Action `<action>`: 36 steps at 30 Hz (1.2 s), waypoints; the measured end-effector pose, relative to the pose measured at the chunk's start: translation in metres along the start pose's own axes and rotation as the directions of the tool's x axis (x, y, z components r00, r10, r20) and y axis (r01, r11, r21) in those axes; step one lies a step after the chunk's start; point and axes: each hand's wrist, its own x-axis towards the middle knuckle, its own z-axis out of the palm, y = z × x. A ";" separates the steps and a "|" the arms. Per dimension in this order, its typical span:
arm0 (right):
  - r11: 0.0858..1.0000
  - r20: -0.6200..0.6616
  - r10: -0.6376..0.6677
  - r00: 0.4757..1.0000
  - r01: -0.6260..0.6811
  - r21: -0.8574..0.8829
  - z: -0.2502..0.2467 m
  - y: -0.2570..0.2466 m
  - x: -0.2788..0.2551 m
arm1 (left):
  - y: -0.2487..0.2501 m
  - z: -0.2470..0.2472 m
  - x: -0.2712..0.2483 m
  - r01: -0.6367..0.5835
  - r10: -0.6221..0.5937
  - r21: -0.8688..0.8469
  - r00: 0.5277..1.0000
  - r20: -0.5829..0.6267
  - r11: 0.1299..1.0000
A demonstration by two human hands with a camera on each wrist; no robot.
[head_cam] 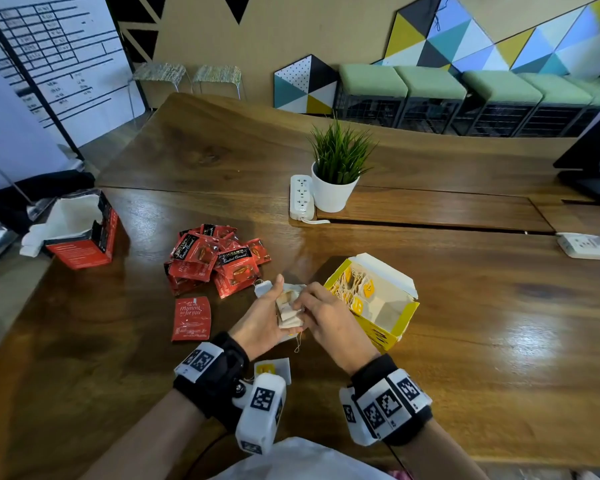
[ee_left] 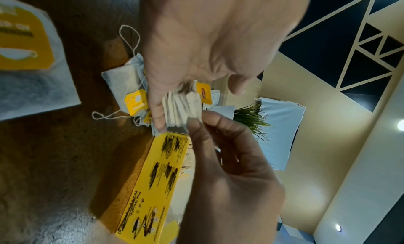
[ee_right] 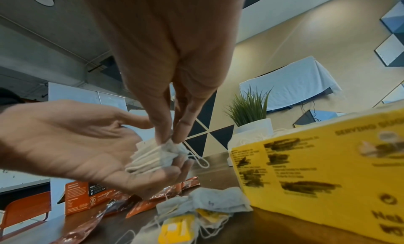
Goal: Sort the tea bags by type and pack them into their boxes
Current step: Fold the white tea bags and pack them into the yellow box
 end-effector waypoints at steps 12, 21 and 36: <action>0.994 -0.079 0.057 0.995 -0.049 0.097 0.012 0.001 -0.004 | -0.003 -0.001 0.004 0.069 -0.070 -0.035 0.997 -0.035 0.997; 0.992 -0.049 0.029 0.998 -0.022 0.122 0.002 0.015 -0.010 | -0.002 -0.010 -0.003 -0.040 0.048 0.171 0.998 -0.045 0.985; 0.968 0.164 0.196 0.967 -0.218 0.127 -0.074 0.034 -0.002 | 0.004 0.050 0.005 -0.346 0.177 0.916 0.933 0.313 0.202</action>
